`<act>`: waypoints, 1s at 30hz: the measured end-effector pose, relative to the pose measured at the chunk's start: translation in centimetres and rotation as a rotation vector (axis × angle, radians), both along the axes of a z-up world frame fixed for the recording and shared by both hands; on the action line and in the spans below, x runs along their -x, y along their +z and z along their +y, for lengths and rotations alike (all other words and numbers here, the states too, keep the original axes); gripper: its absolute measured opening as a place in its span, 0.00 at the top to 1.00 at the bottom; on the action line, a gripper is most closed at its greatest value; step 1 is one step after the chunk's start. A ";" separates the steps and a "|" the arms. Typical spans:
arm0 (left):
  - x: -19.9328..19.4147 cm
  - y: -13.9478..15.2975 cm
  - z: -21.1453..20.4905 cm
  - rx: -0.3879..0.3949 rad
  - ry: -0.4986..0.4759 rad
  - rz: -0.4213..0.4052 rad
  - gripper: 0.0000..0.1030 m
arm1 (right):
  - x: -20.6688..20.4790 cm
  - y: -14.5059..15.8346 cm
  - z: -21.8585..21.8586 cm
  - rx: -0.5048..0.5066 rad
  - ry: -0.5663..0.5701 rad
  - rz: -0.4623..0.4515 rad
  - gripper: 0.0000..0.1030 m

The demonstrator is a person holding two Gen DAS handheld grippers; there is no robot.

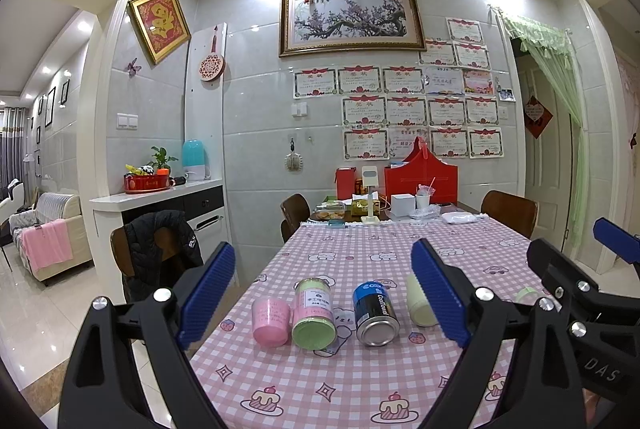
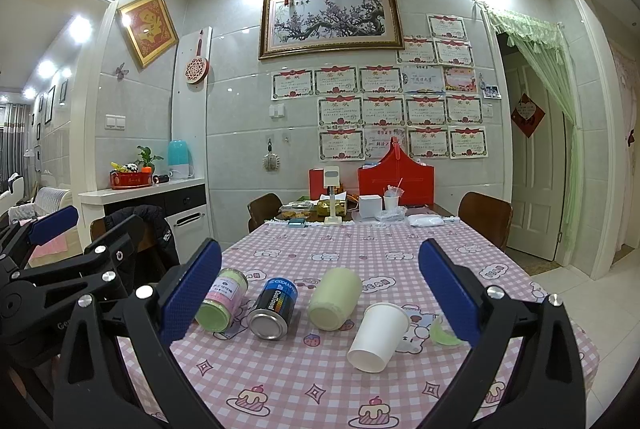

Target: Flip cup upside down

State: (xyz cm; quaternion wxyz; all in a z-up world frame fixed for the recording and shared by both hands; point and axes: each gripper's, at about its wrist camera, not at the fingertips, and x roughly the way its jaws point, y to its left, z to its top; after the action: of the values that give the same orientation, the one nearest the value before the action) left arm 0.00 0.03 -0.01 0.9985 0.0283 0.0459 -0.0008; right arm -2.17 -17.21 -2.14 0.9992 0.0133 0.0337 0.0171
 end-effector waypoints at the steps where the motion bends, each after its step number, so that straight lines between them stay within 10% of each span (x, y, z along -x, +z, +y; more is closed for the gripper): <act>1: 0.0 0.0 0.0 0.000 0.000 0.000 0.14 | 0.0 0.0 0.0 0.000 0.000 0.000 0.07; 30: -0.4 -0.6 0.5 0.000 -0.001 0.004 0.14 | -0.2 -0.2 -0.1 0.000 0.000 0.004 0.07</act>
State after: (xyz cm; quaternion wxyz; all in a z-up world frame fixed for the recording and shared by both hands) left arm 0.38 0.53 -0.62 0.9984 0.0283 0.0480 -0.0012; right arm -1.97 -17.30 -2.29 0.9991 0.0135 0.0358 0.0171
